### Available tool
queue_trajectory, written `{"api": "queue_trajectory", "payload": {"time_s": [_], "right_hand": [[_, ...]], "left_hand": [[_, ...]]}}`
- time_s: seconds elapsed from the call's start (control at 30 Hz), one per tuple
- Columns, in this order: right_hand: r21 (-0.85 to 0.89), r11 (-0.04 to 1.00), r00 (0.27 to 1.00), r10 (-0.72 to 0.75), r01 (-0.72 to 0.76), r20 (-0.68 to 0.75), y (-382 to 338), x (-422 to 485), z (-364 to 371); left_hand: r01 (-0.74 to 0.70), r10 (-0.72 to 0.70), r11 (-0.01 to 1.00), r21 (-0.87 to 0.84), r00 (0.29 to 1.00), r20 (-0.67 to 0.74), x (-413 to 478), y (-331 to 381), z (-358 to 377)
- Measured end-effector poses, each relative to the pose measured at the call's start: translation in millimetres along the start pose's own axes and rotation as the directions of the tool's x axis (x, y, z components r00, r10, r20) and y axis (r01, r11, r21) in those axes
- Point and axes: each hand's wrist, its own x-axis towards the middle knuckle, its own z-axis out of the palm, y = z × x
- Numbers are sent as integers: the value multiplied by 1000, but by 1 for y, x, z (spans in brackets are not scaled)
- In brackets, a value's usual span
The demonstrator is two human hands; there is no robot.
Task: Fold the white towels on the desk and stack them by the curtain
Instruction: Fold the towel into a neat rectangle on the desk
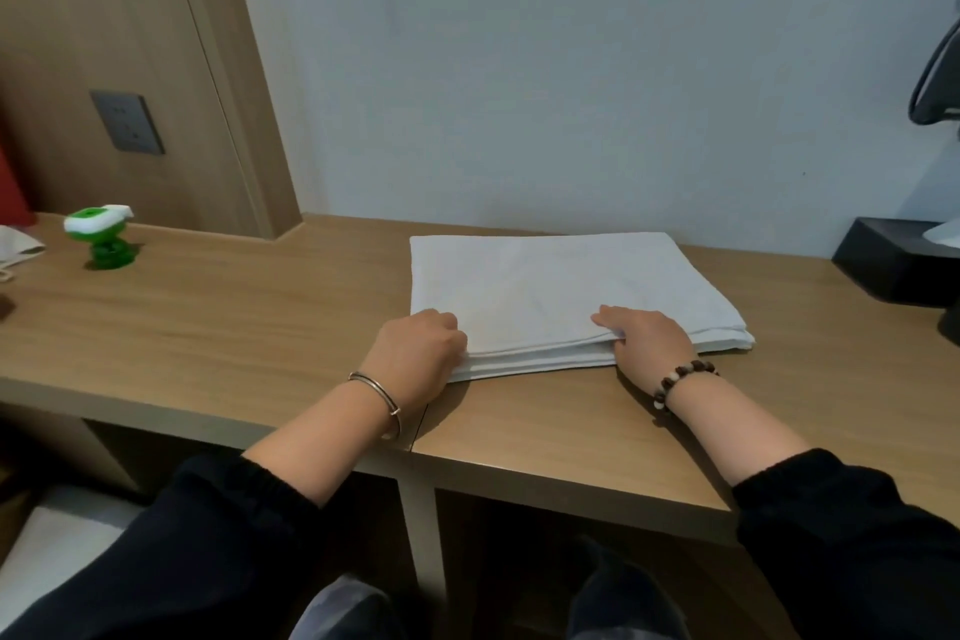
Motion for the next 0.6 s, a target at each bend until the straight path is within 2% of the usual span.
{"api": "queue_trajectory", "payload": {"time_s": [0.1,0.23,0.3,0.4,0.5,0.6], "right_hand": [[-13,1000,1000,10,-10,-6,-3,-2,0],[-175,985,998,1,9,57,-24,-3,-5],[-137,980,990,-138,142,34,-44,-4,-6],[85,936,939,-343,341,16,-82,-11,5],[102,913,918,-395,396,-23,-105,-10,20],[42,904,904,-421,425,-79,-114,-5,25]], "left_hand": [[10,-8,998,-62,1000,25,-1,0,1],[-11,13,994,-104,1000,20,-4,-1,0],[-24,26,984,-175,1000,13,-8,-3,0],[-21,28,944,-330,999,17,-16,-11,-3],[93,-98,845,-527,995,18,-28,-21,-6],[242,-310,755,-609,951,-7,-42,-27,-2]]}}
